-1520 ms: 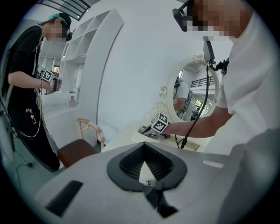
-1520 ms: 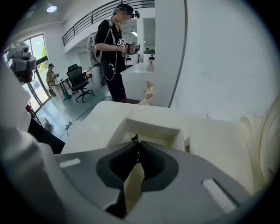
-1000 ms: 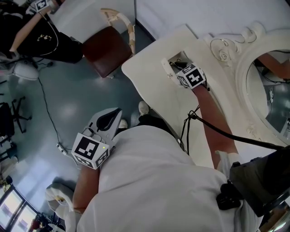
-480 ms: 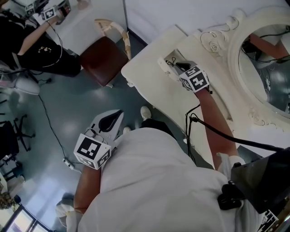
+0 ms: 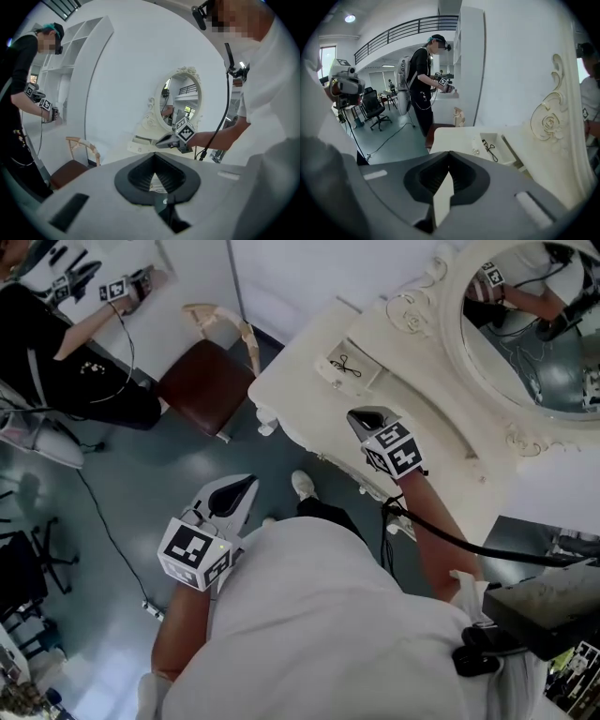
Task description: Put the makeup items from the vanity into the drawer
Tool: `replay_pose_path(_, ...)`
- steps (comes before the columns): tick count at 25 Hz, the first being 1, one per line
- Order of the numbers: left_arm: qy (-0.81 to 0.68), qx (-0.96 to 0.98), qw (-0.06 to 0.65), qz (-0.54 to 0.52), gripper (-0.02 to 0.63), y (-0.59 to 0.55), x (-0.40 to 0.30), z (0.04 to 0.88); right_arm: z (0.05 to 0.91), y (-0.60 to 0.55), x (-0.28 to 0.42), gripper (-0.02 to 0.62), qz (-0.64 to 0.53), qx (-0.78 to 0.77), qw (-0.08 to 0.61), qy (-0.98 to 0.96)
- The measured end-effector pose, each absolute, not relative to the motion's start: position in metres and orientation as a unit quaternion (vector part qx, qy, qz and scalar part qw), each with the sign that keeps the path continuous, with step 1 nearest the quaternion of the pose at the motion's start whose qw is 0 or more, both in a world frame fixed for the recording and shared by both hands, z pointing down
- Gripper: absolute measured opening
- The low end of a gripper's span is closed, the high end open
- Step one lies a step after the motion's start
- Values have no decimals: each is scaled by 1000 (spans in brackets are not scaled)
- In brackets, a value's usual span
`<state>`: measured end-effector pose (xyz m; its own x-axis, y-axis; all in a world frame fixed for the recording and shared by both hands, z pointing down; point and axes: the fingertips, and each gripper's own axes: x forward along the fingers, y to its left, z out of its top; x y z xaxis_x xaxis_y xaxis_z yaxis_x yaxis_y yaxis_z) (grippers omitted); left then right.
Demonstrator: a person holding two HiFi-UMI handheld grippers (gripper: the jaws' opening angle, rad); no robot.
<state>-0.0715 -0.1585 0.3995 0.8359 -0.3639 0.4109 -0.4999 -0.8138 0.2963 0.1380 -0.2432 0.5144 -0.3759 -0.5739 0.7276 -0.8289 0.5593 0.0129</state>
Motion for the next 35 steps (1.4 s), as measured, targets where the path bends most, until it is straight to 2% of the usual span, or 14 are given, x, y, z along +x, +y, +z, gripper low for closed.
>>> replay_pose_path(9, -176, 954, 174, 169, 3, -107, -97, 401, 491, -122, 68, 2, 187, 455, 289, -821)
replay_pose_path(17, -156, 958, 179, 162, 3, -53, -116, 406, 481, -40, 25, 2, 187, 464, 263, -825)
replay_pose_path(35, -159, 960, 168, 155, 3, -6, -145, 398, 461, -1, -20, 0, 158, 458, 241, -841)
